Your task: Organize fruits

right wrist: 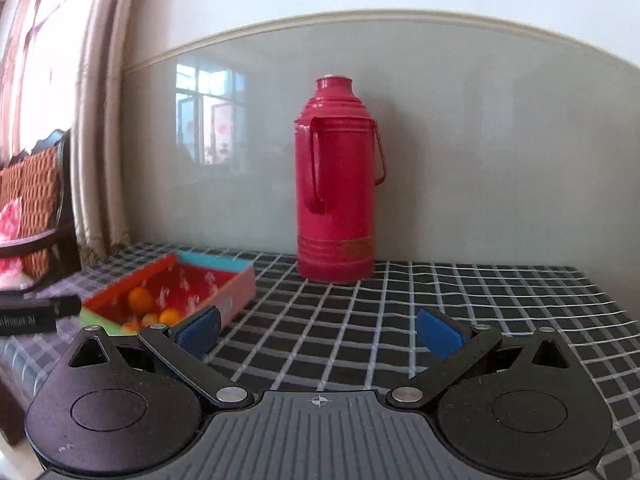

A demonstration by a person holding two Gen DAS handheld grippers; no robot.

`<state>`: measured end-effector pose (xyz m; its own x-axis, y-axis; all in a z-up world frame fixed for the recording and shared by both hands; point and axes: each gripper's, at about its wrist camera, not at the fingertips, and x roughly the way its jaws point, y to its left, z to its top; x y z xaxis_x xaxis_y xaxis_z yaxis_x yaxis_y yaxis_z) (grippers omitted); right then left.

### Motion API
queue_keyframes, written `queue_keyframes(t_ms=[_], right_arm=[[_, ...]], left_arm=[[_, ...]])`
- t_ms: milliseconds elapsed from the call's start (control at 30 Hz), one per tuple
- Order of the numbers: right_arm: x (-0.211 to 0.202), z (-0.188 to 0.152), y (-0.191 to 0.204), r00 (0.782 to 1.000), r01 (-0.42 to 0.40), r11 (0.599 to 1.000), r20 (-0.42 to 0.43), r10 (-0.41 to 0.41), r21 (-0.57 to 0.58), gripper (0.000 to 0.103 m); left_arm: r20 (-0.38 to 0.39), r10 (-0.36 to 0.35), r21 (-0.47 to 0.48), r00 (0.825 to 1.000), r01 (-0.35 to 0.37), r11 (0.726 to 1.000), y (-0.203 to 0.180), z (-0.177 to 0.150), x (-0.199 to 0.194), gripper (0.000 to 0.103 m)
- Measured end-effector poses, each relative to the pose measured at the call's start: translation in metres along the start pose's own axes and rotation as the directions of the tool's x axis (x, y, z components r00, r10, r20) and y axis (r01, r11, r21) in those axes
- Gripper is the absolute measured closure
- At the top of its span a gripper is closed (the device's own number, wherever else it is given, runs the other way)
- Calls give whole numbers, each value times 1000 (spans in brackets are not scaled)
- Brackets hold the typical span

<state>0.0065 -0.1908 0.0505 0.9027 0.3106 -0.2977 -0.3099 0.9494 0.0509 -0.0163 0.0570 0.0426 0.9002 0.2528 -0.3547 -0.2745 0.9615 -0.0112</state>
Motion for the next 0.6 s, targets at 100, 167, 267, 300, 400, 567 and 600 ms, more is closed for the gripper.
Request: queue_keyframes(t_ms=[100,167,267,300,400,567,600], right_arm=[[-22,-13,8,1000,16,999,4,-16,-34,0],[-30,-21,11,1000,22,999,6,-21,-47,0],[-29,-32,12,1000,18,999,-15,-18,-30,0],[-27,-35,15,999,27,999,-25,-27,-35,0],[-25,-33,16,999,30,998,-15,-31,-47,0],[-11,-35,11,999,19,999,-41,-21,-41,0],[-7,-35,10,998,20,999,-63,-22,-28,0]], left_arm=[[18,-20,12,1000,20,1000,-2,-10,-25,6],[23,-24,20,999,23,1000,-3,-17,-34,6],[25,-15,36,1000,14,999,-1,-25,-39,6],[30,-14,35,999,12,999,1,-27,-39,6],[46,-25,8,999,24,1000,7,-26,-41,6],[50,-21,15,999,21,1000,6,-29,-38,6],[46,-19,18,999,19,1000,5,-30,-38,6]])
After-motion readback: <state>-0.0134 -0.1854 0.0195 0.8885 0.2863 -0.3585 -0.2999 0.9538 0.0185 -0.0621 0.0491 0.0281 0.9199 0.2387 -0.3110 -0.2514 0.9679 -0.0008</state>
